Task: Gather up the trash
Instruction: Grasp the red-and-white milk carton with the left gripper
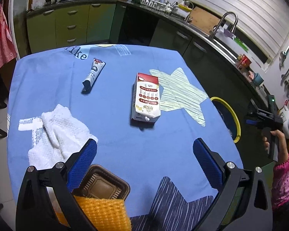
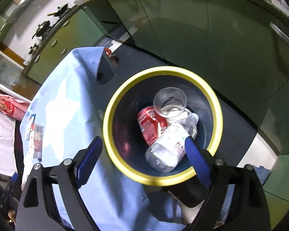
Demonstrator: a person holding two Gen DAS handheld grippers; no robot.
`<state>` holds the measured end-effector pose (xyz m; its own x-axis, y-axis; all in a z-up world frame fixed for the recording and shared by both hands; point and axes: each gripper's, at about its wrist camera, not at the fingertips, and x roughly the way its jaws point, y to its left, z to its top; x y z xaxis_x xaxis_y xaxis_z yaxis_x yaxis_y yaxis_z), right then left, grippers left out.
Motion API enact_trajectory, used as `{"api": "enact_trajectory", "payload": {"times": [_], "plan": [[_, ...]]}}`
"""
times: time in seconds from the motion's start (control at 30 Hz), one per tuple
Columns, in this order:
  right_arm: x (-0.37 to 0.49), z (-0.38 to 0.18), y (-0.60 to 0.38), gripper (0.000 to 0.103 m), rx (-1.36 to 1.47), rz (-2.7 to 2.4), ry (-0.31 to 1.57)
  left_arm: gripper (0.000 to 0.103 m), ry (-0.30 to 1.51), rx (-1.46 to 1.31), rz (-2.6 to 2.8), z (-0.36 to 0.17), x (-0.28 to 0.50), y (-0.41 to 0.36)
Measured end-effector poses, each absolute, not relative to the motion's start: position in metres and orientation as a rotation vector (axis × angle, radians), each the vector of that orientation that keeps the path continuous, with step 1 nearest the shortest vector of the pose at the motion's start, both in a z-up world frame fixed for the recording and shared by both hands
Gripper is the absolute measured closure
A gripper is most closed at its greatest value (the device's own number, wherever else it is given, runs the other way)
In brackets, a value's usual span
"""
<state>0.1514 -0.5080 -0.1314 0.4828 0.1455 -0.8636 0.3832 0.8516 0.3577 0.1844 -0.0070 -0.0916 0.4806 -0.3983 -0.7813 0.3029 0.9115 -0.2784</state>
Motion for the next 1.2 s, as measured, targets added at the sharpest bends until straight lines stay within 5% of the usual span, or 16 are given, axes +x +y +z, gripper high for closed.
{"api": "enact_trajectory", "payload": {"times": [0.9, 1.2], "plan": [[0.154, -0.141, -0.427, 0.019, 0.477, 0.062, 1.109, 0.005, 1.199, 0.169, -0.375, -0.142, 0.323, -0.118], [0.159, -0.148, -0.418, 0.019, 0.466, 0.086, 1.134, 0.022, 1.225, 0.186, -0.355, -0.155, 0.331, -0.12]]}}
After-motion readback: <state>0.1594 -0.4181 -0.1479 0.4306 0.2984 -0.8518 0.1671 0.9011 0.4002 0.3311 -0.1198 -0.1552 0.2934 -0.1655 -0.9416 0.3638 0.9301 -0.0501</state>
